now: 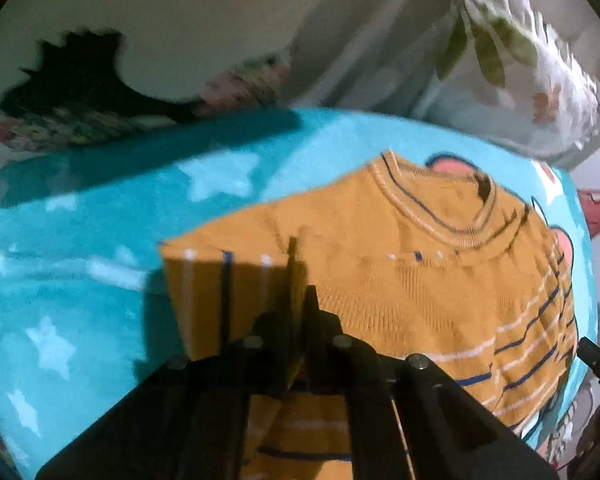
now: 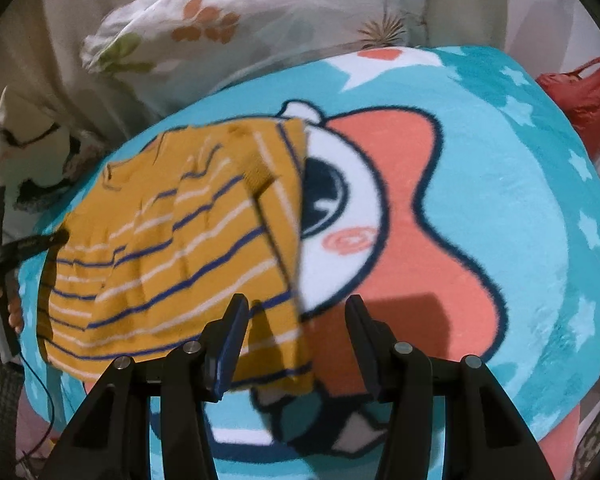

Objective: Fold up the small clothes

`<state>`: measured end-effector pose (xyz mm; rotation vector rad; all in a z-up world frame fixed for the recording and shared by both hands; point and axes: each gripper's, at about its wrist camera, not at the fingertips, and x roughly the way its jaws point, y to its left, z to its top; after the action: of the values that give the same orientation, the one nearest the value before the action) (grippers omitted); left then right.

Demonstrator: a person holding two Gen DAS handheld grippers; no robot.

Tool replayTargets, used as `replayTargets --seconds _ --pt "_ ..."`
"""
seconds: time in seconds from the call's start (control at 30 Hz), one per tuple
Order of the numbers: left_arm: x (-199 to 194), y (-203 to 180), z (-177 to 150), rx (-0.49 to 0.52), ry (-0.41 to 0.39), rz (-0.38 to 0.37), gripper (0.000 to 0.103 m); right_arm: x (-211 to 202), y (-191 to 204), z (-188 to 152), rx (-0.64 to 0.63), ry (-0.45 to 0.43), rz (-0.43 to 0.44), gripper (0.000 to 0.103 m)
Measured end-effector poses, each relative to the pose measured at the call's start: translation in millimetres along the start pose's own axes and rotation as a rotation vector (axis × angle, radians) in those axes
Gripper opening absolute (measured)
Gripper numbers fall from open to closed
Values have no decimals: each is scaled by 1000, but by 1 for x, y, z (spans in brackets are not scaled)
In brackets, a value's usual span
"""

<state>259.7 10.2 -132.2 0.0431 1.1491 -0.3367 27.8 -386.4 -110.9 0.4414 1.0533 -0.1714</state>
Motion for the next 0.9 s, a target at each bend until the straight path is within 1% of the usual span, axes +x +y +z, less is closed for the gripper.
replayTargets --seconds 0.07,0.13,0.2,0.27,0.37,0.43,0.5,0.53,0.6,0.63,0.67,0.7,0.73,0.77,0.8,0.83,0.9 --pt "-3 10 4 -38 -9 23 5 -1 -3 9 12 -15 11 55" --pt "2 19 5 -80 0 47 5 2 0 20 12 -25 28 55" --pt "8 22 3 -109 9 48 5 5 9 31 -10 -30 43 55" --pt "12 23 2 -132 8 50 5 8 27 43 -59 -50 52 55" --pt "12 25 2 -157 6 51 7 8 61 60 -145 -140 45 55" --pt "11 27 3 -165 7 54 8 13 86 69 -225 -175 47 55" --pt "9 29 2 -166 5 55 8 23 113 76 -307 -161 51 55" --pt "9 28 1 -165 3 58 8 33 128 79 -351 -125 77 55" --pt "8 27 0 -160 -3 66 8 49 148 81 -399 -53 115 53" --pt "8 25 0 -158 -4 69 9 58 157 80 -425 -18 135 49" --pt "7 25 -1 -156 -5 72 9 65 162 78 -440 3 141 46" --pt "8 24 0 -155 -6 73 9 78 168 77 -462 31 128 45" --pt "10 24 1 -153 -6 74 9 87 169 76 -472 43 102 43" --pt "11 23 1 -153 -8 73 9 99 168 78 -477 52 63 43" --pt "11 23 1 -153 -10 72 9 108 163 81 -469 52 44 44" --pt "12 23 1 -155 -13 71 9 112 155 87 -439 37 54 44" --pt "12 23 -1 -157 -19 71 10 115 141 98 -365 35 36 44"
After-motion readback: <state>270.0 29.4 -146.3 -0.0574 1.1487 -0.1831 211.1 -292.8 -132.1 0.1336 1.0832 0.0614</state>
